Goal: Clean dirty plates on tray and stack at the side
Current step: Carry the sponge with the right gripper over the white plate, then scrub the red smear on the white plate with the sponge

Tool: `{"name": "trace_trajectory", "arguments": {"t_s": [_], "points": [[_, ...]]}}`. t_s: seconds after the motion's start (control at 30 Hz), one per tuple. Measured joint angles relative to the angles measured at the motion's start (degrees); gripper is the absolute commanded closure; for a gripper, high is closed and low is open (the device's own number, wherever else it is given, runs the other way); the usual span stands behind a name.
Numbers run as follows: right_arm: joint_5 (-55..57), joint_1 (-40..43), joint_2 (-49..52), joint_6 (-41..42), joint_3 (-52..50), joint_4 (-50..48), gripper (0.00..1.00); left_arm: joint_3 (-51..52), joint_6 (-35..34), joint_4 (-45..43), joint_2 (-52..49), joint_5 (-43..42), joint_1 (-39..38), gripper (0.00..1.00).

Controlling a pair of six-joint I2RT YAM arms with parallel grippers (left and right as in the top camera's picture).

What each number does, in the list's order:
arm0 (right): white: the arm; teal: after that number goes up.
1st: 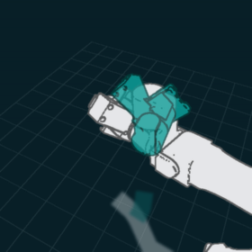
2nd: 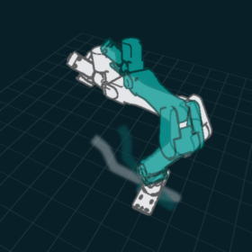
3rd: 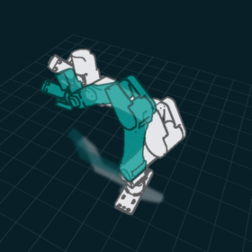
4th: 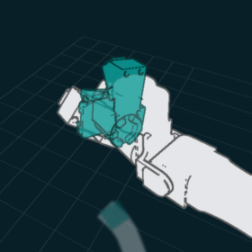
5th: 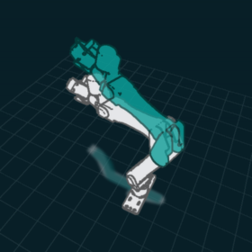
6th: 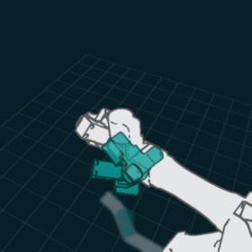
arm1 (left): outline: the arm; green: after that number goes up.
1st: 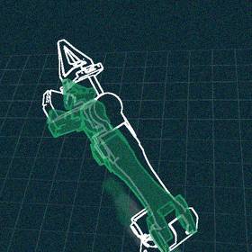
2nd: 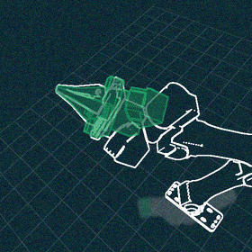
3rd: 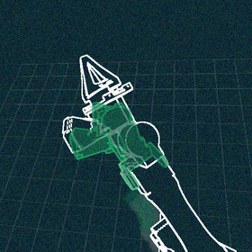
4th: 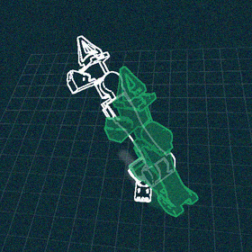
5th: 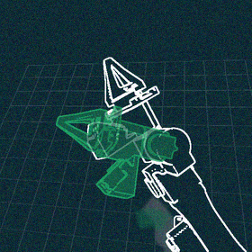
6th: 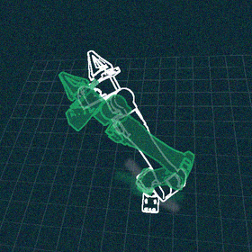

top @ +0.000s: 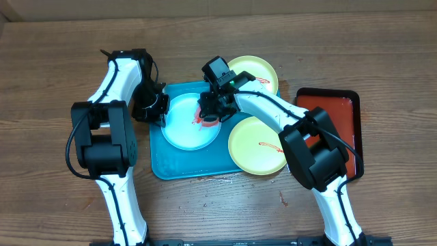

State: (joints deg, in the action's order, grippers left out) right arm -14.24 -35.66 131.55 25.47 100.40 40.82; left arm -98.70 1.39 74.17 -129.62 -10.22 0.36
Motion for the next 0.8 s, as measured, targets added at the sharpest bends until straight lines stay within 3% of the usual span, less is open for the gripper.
{"name": "trace_trajectory", "arguments": {"t_s": [0.3, 0.6, 0.8], "points": [[-4.98, -0.52, 0.52, -0.61, 0.11, -0.28, 0.96, 0.00, 0.00, -0.72, 0.00, 1.31, -0.70, 0.96], [-7.78, -7.21, 0.63, -2.01, 0.83, 4.68, 0.96, 0.00, 0.02, -1.40, 0.09, 1.75, -0.76, 0.96], [-4.85, -6.58, 1.73, -2.43, 4.66, 11.67, 0.96, 0.00, 0.02, -1.55, 0.09, 1.68, -0.76, 0.96]]}}
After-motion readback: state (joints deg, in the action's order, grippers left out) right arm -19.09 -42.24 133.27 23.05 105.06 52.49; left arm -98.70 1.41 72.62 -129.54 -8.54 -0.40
